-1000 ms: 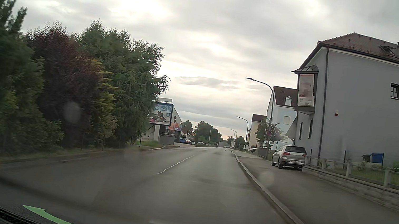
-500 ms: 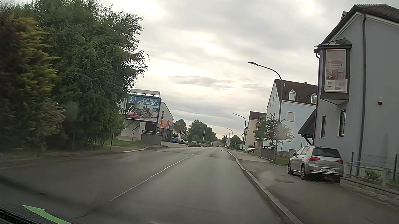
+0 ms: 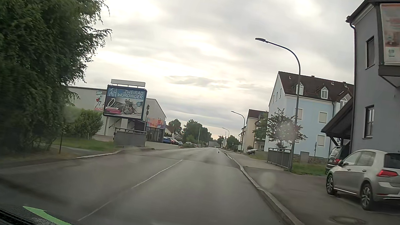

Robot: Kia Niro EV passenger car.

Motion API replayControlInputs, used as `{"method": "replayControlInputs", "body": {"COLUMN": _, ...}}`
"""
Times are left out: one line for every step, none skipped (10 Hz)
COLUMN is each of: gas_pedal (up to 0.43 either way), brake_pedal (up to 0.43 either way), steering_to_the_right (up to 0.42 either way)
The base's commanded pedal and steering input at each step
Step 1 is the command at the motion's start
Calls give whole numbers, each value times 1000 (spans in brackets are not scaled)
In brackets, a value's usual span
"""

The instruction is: Follow the waypoints while adhering to traffic rules and regulations

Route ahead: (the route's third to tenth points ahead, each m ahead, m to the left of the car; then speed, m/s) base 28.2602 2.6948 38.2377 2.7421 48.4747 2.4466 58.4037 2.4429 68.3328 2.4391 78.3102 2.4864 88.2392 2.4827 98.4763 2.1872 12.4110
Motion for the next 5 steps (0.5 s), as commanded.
{"method": "replayControlInputs", "body": {"gas_pedal": 157, "brake_pedal": 0, "steering_to_the_right": 9}}
{"method": "replayControlInputs", "body": {"gas_pedal": 157, "brake_pedal": 0, "steering_to_the_right": 9}}
{"method": "replayControlInputs", "body": {"gas_pedal": 157, "brake_pedal": 0, "steering_to_the_right": 9}}
{"method": "replayControlInputs", "body": {"gas_pedal": 157, "brake_pedal": 0, "steering_to_the_right": 8}}
{"method": "replayControlInputs", "body": {"gas_pedal": 157, "brake_pedal": 0, "steering_to_the_right": 8}}
